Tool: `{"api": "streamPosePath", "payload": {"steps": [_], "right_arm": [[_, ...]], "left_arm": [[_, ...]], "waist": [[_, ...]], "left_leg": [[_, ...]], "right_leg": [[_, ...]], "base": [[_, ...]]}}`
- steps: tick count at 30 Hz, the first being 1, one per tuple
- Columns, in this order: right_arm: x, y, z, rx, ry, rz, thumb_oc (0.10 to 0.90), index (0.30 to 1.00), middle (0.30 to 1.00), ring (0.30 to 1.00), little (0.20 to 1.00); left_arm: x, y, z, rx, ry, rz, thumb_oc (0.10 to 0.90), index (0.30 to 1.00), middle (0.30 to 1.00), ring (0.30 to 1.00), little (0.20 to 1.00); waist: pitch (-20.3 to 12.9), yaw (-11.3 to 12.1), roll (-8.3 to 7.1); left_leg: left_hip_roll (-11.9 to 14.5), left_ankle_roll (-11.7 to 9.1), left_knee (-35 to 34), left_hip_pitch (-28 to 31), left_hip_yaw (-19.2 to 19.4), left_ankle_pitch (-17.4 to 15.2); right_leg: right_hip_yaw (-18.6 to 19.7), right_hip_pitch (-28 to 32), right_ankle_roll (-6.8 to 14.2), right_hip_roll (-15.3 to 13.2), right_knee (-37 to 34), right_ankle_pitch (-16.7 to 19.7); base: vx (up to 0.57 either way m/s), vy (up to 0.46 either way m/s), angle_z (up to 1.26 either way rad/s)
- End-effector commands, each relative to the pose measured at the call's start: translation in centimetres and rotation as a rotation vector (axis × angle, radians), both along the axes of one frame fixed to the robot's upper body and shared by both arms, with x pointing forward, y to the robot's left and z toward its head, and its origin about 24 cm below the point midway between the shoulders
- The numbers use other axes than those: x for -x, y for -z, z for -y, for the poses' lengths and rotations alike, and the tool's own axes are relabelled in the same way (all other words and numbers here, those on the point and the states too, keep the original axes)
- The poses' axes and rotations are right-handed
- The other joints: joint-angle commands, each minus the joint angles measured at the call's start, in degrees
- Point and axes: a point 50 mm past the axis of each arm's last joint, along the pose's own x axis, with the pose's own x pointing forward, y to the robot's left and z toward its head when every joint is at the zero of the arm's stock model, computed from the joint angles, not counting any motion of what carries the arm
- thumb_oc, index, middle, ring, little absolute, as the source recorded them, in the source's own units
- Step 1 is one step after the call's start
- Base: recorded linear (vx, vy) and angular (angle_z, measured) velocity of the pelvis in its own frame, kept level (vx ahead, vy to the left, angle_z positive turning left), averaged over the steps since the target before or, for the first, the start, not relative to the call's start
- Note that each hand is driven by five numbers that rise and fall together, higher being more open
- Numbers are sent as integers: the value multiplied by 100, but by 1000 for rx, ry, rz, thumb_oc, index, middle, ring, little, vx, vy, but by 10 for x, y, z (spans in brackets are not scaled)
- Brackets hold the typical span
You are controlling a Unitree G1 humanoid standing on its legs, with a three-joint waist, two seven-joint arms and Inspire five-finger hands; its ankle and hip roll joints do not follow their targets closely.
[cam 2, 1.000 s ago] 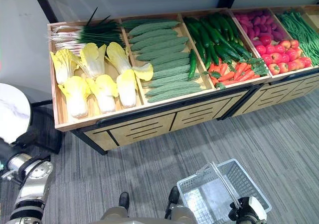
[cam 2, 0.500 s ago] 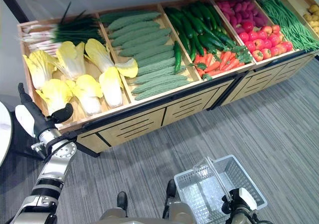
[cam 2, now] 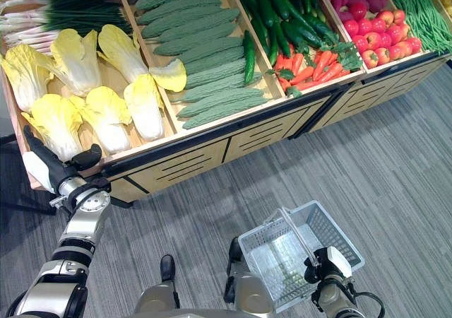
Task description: Get the vegetables into the basket
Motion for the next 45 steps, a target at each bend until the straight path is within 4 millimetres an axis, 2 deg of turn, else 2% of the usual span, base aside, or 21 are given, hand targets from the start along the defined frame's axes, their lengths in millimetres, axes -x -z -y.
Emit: {"api": "streamPosePath", "payload": {"steps": [1, 6, 7, 8, 9, 10, 20, 24, 27, 29, 30, 32, 34, 40, 45], "right_arm": [[-19, -14, 12, 86, -31, 71, 400, 300, 300, 300, 300], [-26, -17, 11, 84, -47, 90, 400, 300, 300, 300, 300], [-28, -18, 11, 84, -49, 93, 400, 300, 300, 300, 300], [-28, -18, 12, 86, -49, 93, 400, 300, 300, 300, 300], [-29, -19, 13, 90, -48, 90, 400, 300, 300, 300, 300], [-29, -19, 13, 90, -48, 91, 400, 300, 300, 300, 300], [-36, -22, 13, 104, -121, 65, 400, 300, 300, 300, 300], [-38, -23, 11, 98, -137, 66, 400, 300, 300, 300, 300], [-39, -24, 12, 96, -134, 63, 400, 300, 300, 300, 300], [-37, -23, 13, 95, -127, 57, 400, 300, 300, 300, 300], [-36, -23, 13, 96, -127, 56, 400, 300, 300, 300, 300], [-31, -20, 14, 91, -104, 47, 400, 300, 300, 300, 300], [-27, -20, 15, 87, -88, 52, 400, 300, 300, 300, 300], [-8, -11, 19, 76, -33, -11, 400, 300, 300, 300, 300], [4, -5, 18, 62, -10, -45, 400, 300, 300, 300, 300]], "left_arm": [[-27, -64, -11, -95, -30, 194, 900, 1000, 1000, 1000, 1000], [-34, -63, -13, -83, -15, 146, 900, 1000, 1000, 1000, 1000], [-35, -60, -14, -87, -7, 112, 869, 956, 956, 956, 956], [-36, -57, -16, -102, 6, 66, 806, 868, 868, 868, 868], [-39, -56, -19, -101, 12, 27, 473, 402, 402, 402, 402], [-39, -56, -19, -101, 12, 27, 400, 300, 300, 300, 300], [-41, -34, -33, 96, -12, -102, 400, 300, 300, 300, 300], [-41, -31, -31, 152, -17, -77, 400, 300, 300, 300, 300], [-43, -38, -24, 166, 0, -8, 400, 300, 300, 300, 300], [-45, -54, -15, 136, 29, 99, 400, 300, 300, 300, 300], [-45, -54, -15, 136, 29, 98, 400, 300, 300, 300, 300], [-40, -84, 2, 86, 72, 305, 400, 300, 300, 300, 300], [-32, -103, 12, 77, 78, 467, 400, 300, 300, 300, 300], [-18, -141, 37, 33, 169, 701, 400, 300, 300, 300, 300], [-6, -168, 53, -52, 225, 830, 400, 300, 300, 300, 300]], "waist": [[-8, 51, -244], [72, 28, -250], [92, 25, -242], [111, 22, -227], [143, 21, -202], [145, 20, -203], [215, 12, -125], [238, 18, -119], [237, 28, -120], [218, 47, -117], [218, 47, -115], [166, 77, -120], [106, 83, -122], [-122, 78, -141], [-249, 73, -162]], "left_leg": [[48, -108, -55, -237, -313, 162], [50, -109, -55, -315, -307, 188], [52, -110, -55, -331, -307, 199], [48, -107, -54, -345, -311, 214], [44, -106, -53, -357, -319, 224], [44, -106, -52, -358, -320, 224], [63, -102, -50, -275, -313, 206], [58, -100, -46, -194, -292, 184], [62, -98, -40, -140, -298, 161], [53, -94, -43, -102, -303, 136], [53, -94, -42, -98, -303, 135], [31, -84, -37, -45, -334, 95], [29, -81, -29, 15, -329, 37], [-17, -56, -38, 37, -355, 43], [-50, -41, -45, 72, -379, 20]], "right_leg": [[583, -245, 603, -381, 463, -208], [619, -343, 599, -367, 473, -176], [626, -361, 595, -363, 478, -172], [626, -375, 592, -361, 483, -172], [621, -398, 588, -365, 498, -174], [620, -399, 588, -365, 499, -175], [651, -402, 574, -359, 590, -211], [660, -370, 574, -351, 593, -222], [673, -314, 573, -356, 593, -237], [671, -277, 573, -360, 586, -242], [672, -272, 574, -360, 585, -242], [663, -200, 579, -377, 571, -252], [633, -117, 591, -383, 566, -290], [576, -38, 613, -433, 527, -271], [564, 26, 642, -470, 510, -252]], "base": [[0, 0, 0], [-5, 4, -1], [0, 0, 0], [0, 0, 0], [0, 0, 0], [0, 0, 0], [0, 0, 0], [-8, -1, -4], [-13, -7, -3], [0, 0, 0], [0, 0, 0], [0, 0, 0], [0, 0, 0], [-5, -1, 0], [-10, -3, 4]]}}
